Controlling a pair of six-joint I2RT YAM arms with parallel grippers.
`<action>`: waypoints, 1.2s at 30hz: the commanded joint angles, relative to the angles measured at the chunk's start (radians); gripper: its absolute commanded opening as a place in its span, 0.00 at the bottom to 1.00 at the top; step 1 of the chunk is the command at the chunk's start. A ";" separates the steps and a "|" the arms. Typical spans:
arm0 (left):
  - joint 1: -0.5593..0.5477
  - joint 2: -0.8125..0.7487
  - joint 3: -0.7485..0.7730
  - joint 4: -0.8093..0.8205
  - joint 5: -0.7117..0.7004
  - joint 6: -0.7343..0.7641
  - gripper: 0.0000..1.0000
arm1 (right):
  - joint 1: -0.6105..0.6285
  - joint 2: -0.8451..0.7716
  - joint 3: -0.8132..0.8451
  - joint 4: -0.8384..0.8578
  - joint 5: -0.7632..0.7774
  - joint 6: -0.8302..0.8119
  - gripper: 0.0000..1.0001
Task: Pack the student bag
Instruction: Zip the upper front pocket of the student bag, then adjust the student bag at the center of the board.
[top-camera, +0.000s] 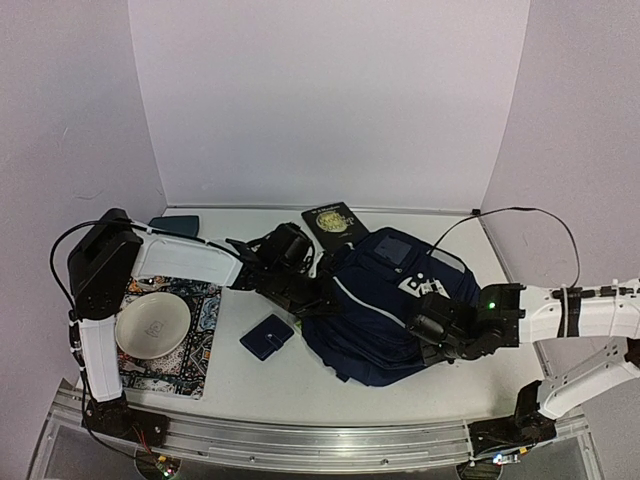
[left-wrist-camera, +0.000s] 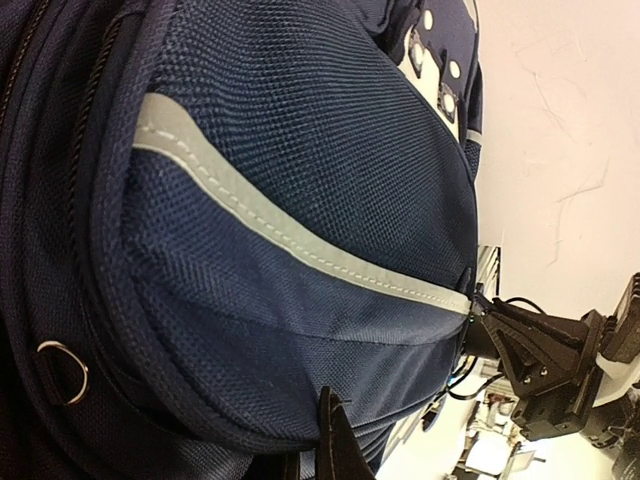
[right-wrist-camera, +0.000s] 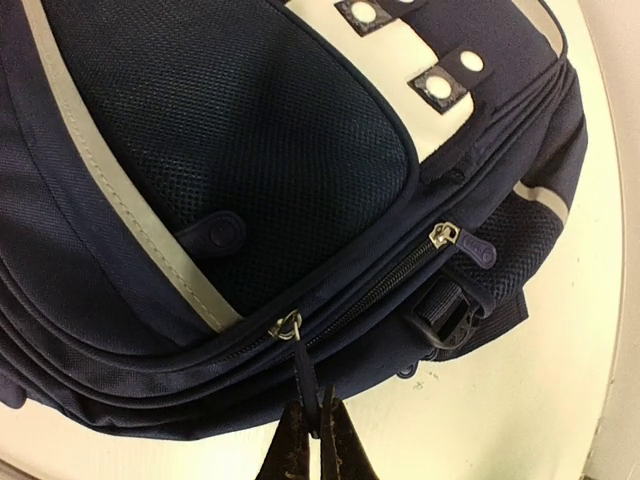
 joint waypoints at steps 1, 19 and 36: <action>0.024 -0.008 0.051 -0.089 0.012 0.106 0.00 | -0.028 0.017 0.040 -0.020 0.071 -0.177 0.04; 0.080 0.091 0.311 -0.191 -0.089 0.245 0.00 | -0.537 0.043 0.009 0.049 -0.512 -0.494 0.53; 0.080 0.108 0.301 -0.191 -0.054 0.245 0.00 | -0.730 0.222 0.057 0.164 -0.639 -0.658 0.55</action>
